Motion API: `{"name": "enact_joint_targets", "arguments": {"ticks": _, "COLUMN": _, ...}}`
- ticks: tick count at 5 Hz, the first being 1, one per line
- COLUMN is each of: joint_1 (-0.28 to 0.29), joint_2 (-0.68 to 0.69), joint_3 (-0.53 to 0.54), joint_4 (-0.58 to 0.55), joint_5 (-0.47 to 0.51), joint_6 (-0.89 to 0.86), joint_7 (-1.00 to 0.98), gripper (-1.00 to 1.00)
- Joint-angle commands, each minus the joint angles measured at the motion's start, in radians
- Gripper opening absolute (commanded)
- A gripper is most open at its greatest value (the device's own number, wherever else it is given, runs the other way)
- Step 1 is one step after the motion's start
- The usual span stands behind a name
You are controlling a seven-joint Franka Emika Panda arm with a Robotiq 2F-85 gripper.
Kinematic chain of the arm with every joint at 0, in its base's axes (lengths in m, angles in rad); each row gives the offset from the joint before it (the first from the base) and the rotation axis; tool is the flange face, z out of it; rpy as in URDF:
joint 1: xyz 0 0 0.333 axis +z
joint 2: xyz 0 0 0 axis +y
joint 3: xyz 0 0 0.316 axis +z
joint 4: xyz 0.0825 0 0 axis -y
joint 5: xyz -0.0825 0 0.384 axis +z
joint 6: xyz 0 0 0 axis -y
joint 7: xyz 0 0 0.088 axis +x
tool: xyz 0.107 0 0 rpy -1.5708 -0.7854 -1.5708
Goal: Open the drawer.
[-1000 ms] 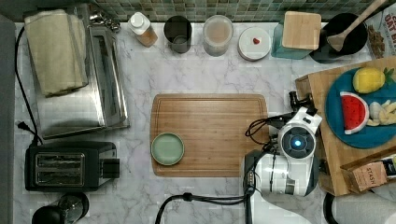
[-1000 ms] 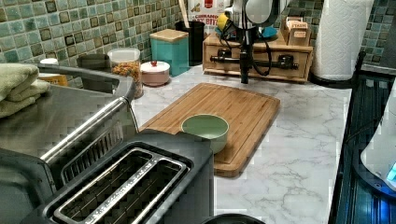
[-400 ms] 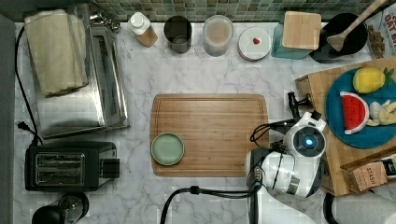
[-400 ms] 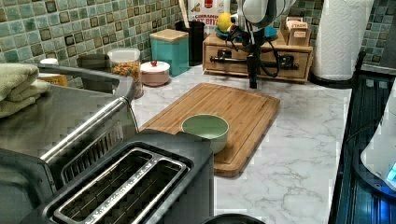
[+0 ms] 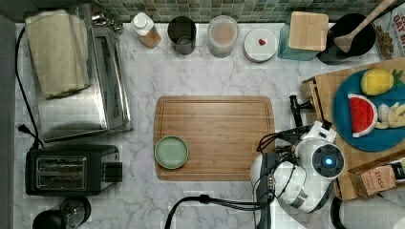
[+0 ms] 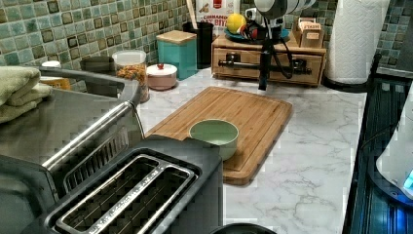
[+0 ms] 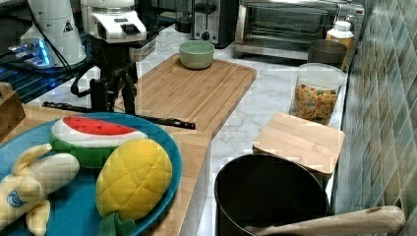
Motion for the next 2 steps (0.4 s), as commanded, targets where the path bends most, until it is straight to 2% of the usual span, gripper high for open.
{"name": "enact_joint_targets", "arguments": {"ticks": 1, "joint_1": 0.243, "joint_2": -0.093, "joint_3": 0.12, "joint_4": -0.188, "joint_5": -0.082, "joint_6": 0.093, "joint_7": 0.323, "gripper": 1.0}}
{"name": "enact_joint_targets", "arguments": {"ticks": 2, "joint_1": 0.326, "joint_2": -0.158, "joint_3": 0.134, "joint_4": -0.213, "joint_5": -0.118, "joint_6": 0.01, "joint_7": 0.454, "gripper": 1.0}}
